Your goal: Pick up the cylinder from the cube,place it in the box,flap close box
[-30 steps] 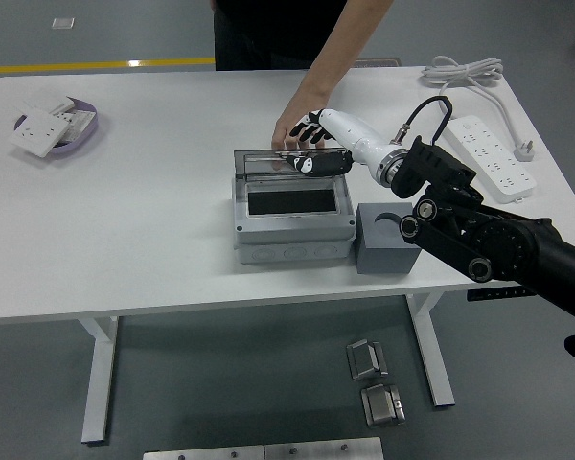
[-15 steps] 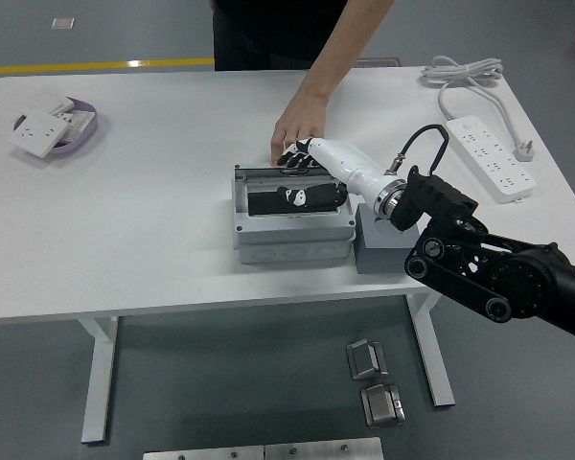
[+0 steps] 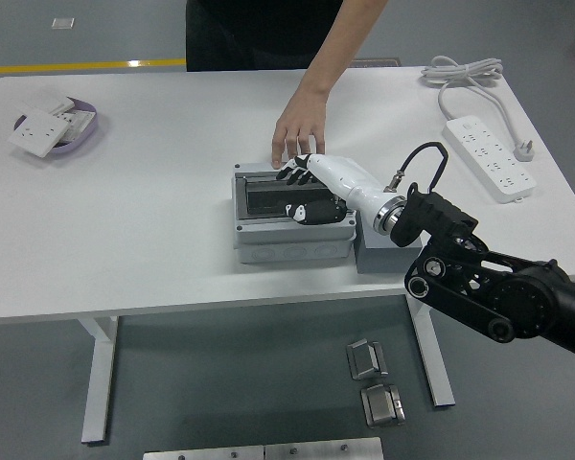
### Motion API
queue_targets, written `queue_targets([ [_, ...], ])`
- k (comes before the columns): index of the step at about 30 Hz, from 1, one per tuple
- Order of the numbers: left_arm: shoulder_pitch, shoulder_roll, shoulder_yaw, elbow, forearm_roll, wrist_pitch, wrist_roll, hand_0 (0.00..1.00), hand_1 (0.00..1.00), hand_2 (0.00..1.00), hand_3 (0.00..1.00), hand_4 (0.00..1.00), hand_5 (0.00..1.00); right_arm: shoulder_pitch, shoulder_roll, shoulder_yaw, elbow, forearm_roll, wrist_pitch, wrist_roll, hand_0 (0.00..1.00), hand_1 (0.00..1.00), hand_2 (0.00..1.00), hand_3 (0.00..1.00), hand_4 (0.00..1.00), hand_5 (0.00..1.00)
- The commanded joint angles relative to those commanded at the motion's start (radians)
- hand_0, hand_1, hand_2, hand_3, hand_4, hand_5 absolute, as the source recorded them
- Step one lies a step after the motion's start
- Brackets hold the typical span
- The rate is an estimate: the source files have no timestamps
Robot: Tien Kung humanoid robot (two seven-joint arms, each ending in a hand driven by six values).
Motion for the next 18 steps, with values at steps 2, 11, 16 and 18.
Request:
queue_targets([
  [2,0.001,-0.001,-0.002,0.0,0.003,0.0,0.001,0.608,0.629,0.623,0.663,0.684,0.306,-0.017,-0.008,0.04,0.005,-0.014,0.001,-0.003,0.639,0.647,0.662,0.695,0.659,0.342],
  [11,0.018,-0.007,-0.012,0.0,0.006,0.005,0.005,0.608,0.629,0.622,0.663,0.684,0.304,-0.183,-0.043,0.291,0.102,-0.073,-0.011,0.016,0.623,0.643,0.659,0.695,0.657,0.337],
  [16,0.025,-0.013,-0.012,0.0,0.0,0.007,0.004,0.608,0.629,0.622,0.663,0.684,0.304,-0.296,-0.01,0.456,0.131,0.002,-0.043,0.096,0.623,0.643,0.659,0.695,0.657,0.337],
  [18,0.025,-0.016,-0.012,0.0,0.0,0.006,0.004,0.609,0.628,0.622,0.663,0.684,0.305,-0.338,0.009,0.522,0.13,0.04,-0.051,0.133,0.624,0.643,0.658,0.691,0.658,0.338],
])
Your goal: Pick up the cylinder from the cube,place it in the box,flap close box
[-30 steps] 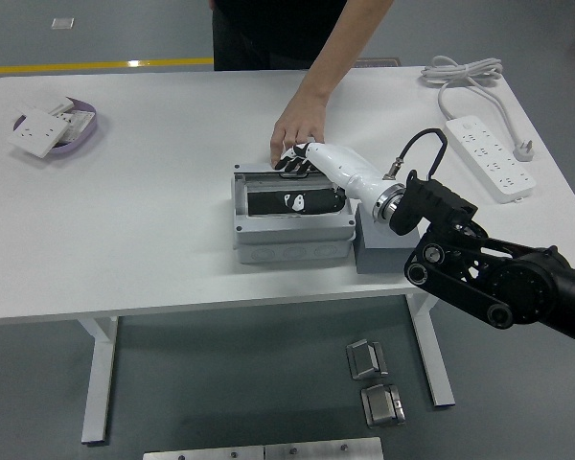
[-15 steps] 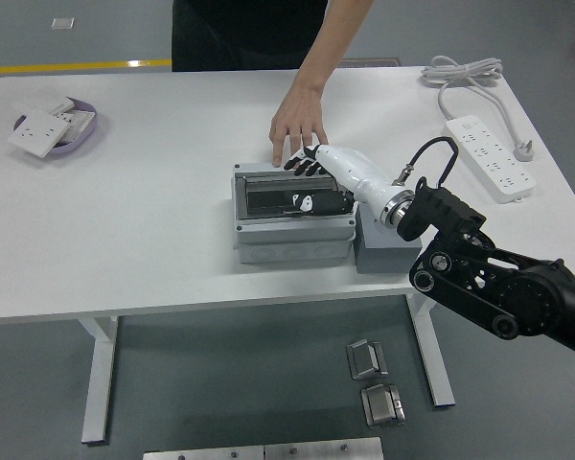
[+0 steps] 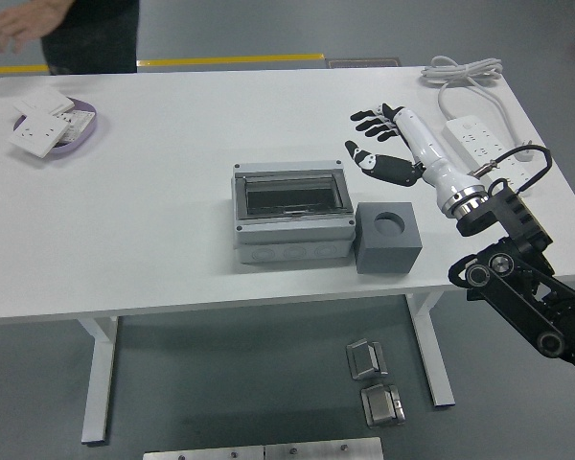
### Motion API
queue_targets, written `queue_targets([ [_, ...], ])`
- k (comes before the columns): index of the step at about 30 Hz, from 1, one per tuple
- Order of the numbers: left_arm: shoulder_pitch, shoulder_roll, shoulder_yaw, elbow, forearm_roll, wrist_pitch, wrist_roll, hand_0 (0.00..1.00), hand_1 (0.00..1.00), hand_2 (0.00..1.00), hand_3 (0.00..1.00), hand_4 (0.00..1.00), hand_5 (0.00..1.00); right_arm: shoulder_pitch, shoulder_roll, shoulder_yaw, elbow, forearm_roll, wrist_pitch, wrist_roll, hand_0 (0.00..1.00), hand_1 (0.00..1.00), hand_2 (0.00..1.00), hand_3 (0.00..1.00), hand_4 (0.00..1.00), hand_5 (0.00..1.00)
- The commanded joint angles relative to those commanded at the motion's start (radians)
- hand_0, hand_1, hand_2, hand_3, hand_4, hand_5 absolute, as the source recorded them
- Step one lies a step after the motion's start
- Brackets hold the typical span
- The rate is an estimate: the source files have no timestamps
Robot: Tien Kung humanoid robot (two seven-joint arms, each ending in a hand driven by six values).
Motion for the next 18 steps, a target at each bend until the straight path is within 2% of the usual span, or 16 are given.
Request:
queue_targets([
  [4,-0.002,-0.001,0.005,0.0,-0.006,0.0,-0.003,0.609,0.628,0.622,0.663,0.684,0.305,-0.076,0.028,0.123,-0.013,0.087,-0.01,0.078,0.624,0.643,0.658,0.691,0.658,0.338],
  [10,-0.002,0.001,0.004,0.0,-0.008,0.0,-0.005,0.609,0.628,0.622,0.663,0.684,0.305,-0.147,0.04,0.267,-0.019,0.23,-0.029,0.188,0.622,0.644,0.658,0.688,0.66,0.336],
  [11,-0.002,0.001,0.004,0.0,-0.008,0.001,-0.005,0.609,0.629,0.623,0.663,0.684,0.306,-0.156,0.043,0.283,-0.015,0.251,-0.035,0.203,0.649,0.657,0.664,0.686,0.675,0.32],
  [14,0.0,0.001,0.003,0.0,-0.007,0.001,-0.004,0.609,0.629,0.623,0.663,0.684,0.306,-0.177,0.057,0.314,-0.005,0.309,-0.047,0.238,0.649,0.657,0.664,0.686,0.675,0.32],
  [18,0.0,0.001,0.0,0.0,-0.002,0.0,-0.003,0.609,0.628,0.622,0.663,0.684,0.306,-0.183,0.064,0.319,-0.006,0.327,-0.053,0.248,0.677,0.671,0.669,0.687,0.69,0.314],
])
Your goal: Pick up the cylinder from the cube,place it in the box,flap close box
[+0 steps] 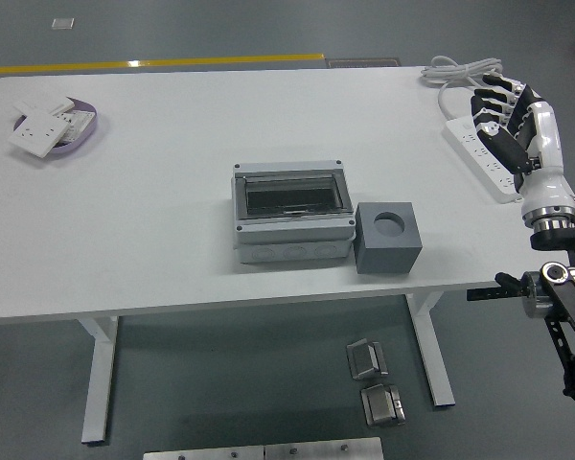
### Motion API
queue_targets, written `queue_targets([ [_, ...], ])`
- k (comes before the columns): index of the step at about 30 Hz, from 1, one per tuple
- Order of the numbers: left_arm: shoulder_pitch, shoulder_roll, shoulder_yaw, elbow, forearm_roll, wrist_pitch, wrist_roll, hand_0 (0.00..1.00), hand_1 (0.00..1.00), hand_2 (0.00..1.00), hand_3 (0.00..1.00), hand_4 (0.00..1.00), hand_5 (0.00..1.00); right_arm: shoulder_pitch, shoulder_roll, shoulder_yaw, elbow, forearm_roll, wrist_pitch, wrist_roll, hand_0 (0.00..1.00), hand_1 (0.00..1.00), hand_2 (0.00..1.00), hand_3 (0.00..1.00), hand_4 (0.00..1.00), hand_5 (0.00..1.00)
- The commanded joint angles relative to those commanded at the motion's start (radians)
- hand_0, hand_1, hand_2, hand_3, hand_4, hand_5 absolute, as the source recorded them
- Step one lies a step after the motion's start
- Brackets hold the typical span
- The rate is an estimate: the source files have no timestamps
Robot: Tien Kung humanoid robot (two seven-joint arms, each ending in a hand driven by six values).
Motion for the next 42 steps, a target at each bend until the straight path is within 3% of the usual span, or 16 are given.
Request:
queue_targets([
  [17,-0.012,0.001,-0.005,0.0,0.004,-0.002,-0.007,0.609,0.629,0.623,0.663,0.684,0.306,0.0,0.001,0.012,0.015,-0.032,-0.028,-0.011,0.687,0.662,0.667,0.684,0.705,0.303],
  [42,-0.021,0.014,-0.006,0.0,-0.006,-0.003,-0.012,0.609,0.629,0.622,0.663,0.684,0.304,-0.033,0.016,0.049,-0.022,-0.038,-0.032,-0.033,0.694,0.661,0.666,0.681,0.751,0.318],
])
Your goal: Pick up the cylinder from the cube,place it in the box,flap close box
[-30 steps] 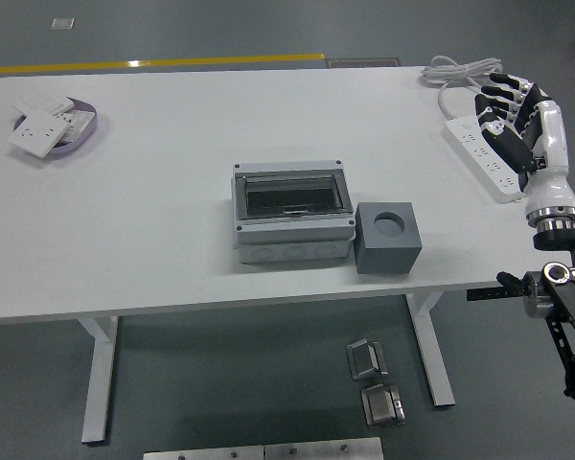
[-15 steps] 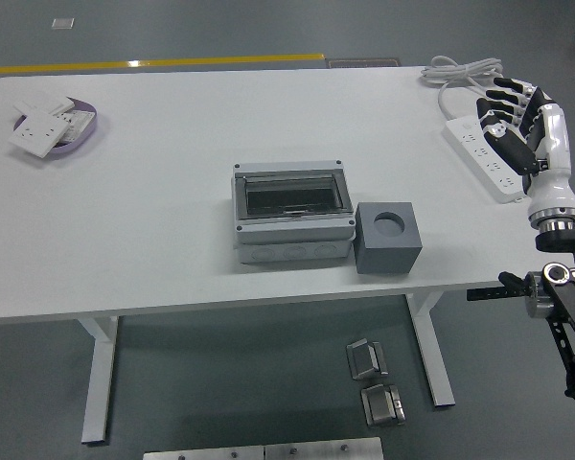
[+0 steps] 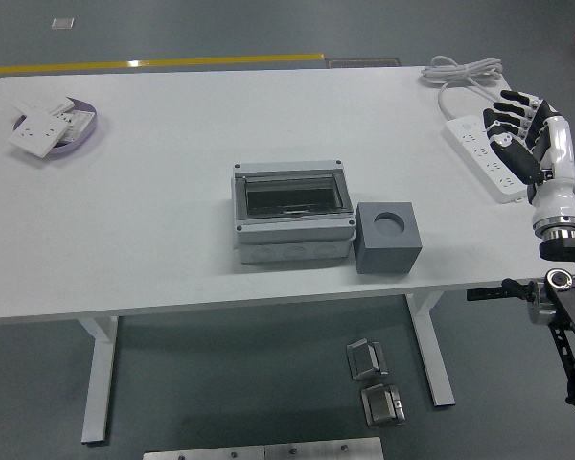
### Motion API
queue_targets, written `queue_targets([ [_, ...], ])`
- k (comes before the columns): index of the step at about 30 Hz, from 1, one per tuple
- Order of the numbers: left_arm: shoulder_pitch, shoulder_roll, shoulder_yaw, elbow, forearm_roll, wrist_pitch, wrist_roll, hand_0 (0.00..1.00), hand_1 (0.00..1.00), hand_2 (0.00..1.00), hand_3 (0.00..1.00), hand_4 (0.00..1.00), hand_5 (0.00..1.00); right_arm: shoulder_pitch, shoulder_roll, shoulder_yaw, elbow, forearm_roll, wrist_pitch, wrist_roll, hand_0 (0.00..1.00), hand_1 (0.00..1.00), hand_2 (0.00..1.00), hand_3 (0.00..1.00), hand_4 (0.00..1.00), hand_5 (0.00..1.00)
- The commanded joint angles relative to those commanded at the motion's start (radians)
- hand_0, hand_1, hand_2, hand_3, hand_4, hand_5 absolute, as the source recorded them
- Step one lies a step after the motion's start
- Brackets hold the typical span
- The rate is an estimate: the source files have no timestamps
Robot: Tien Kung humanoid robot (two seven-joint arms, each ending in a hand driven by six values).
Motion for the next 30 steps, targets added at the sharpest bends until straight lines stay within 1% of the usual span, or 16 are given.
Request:
queue_targets([
  [21,-0.001,0.003,0.001,0.0,-0.001,-0.001,0.001,0.609,0.629,0.623,0.664,0.685,0.304,-0.009,0.003,0.018,-0.001,-0.025,-0.014,-0.015,0.693,0.657,0.665,0.68,0.751,0.319],
  [30,-0.004,0.006,0.001,0.0,-0.003,0.0,-0.001,0.609,0.629,0.623,0.664,0.685,0.303,-0.009,0.003,0.026,-0.013,-0.031,-0.018,-0.019,0.692,0.656,0.664,0.676,0.747,0.319],
])
